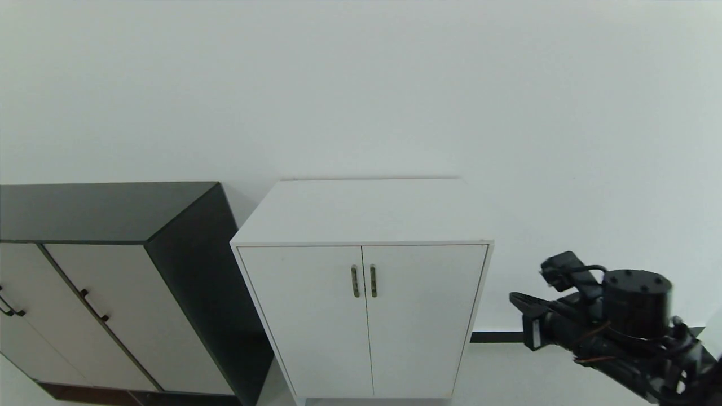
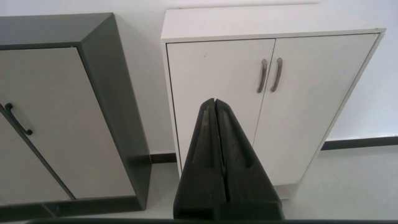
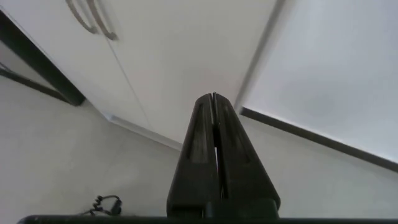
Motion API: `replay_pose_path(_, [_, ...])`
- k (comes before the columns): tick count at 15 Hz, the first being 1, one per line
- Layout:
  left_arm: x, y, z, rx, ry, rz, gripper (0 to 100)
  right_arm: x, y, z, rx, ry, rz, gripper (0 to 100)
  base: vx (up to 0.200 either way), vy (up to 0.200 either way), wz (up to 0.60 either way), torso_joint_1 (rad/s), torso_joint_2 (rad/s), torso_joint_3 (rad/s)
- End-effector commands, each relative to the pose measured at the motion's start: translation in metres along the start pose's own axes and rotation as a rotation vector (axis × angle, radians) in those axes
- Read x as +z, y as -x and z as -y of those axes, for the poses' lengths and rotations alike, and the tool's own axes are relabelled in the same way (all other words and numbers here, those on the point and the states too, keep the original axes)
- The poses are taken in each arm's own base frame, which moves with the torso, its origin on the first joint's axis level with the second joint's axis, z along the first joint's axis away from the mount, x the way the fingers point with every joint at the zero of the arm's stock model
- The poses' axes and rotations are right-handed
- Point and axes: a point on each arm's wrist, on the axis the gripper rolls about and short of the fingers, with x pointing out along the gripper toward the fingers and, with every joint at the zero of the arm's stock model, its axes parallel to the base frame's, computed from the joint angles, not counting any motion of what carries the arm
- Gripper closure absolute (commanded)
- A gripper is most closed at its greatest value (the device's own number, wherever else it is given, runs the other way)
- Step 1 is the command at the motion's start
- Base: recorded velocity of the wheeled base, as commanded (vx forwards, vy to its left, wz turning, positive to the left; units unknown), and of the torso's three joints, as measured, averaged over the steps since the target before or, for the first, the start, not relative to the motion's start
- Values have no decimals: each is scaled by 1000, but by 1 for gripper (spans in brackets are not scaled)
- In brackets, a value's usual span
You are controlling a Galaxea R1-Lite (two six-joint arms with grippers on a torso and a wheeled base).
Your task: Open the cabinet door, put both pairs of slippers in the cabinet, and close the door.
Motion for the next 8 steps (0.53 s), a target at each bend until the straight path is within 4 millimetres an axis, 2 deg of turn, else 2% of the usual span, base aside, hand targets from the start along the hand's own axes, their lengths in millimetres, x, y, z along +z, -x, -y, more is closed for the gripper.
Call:
replay_pose_path(1, [0,0,0,-1,0,0,100,-3,70,22,-88,18,48,100,0,0,0,0,0,0])
replay_pose_path(5, [0,0,0,0,0,0,100,-11,114,35,-172,5,29,100,0,0,0,0,0,0])
replay_pose_path(7, [0,0,0,0,0,0,100,-15,134,35,-180,-2,4,100,0,0,0,0,0,0])
replay_pose_path(8, [0,0,0,0,0,0,100,-18,150,34,-191,-9,-2,100,0,0,0,0,0,0])
